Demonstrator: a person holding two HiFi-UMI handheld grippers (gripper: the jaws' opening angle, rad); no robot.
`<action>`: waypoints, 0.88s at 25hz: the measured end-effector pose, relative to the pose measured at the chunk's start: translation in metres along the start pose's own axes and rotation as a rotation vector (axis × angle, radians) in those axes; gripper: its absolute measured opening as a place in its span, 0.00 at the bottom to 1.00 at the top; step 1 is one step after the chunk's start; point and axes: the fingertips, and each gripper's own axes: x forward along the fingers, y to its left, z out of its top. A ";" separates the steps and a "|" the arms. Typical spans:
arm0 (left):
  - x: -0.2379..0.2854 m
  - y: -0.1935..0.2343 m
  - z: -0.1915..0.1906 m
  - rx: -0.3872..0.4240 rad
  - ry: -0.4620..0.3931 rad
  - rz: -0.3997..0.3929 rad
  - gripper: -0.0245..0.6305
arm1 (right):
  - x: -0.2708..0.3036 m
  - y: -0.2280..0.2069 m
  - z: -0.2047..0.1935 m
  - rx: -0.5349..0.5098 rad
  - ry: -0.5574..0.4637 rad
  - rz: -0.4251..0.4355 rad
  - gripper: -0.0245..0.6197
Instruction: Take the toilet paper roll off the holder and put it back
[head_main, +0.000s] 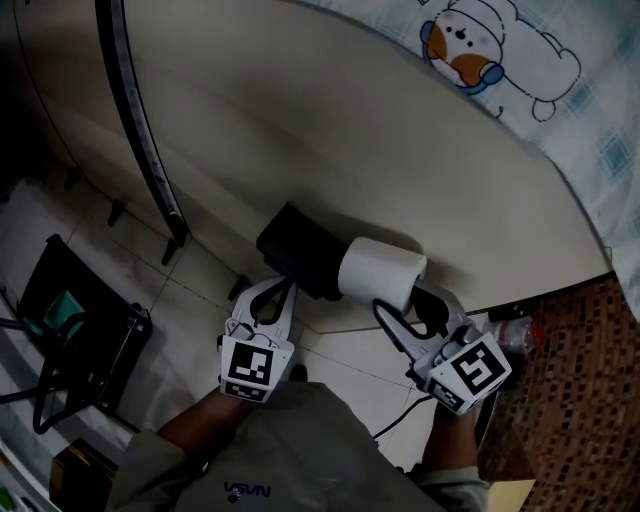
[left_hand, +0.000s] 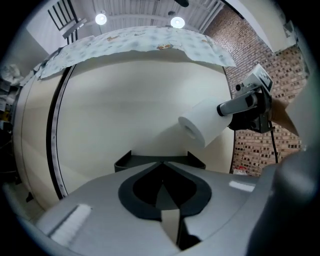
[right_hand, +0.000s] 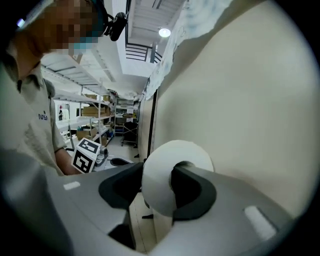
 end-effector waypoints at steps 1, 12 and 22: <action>0.000 -0.001 0.000 0.001 -0.001 -0.002 0.05 | -0.003 0.000 -0.002 0.013 -0.023 -0.003 0.31; -0.005 -0.019 -0.006 0.003 0.013 -0.025 0.05 | -0.028 0.011 -0.040 0.150 -0.182 -0.044 0.31; -0.004 -0.037 -0.014 0.012 0.021 -0.045 0.05 | -0.046 0.008 -0.063 0.227 -0.293 -0.098 0.31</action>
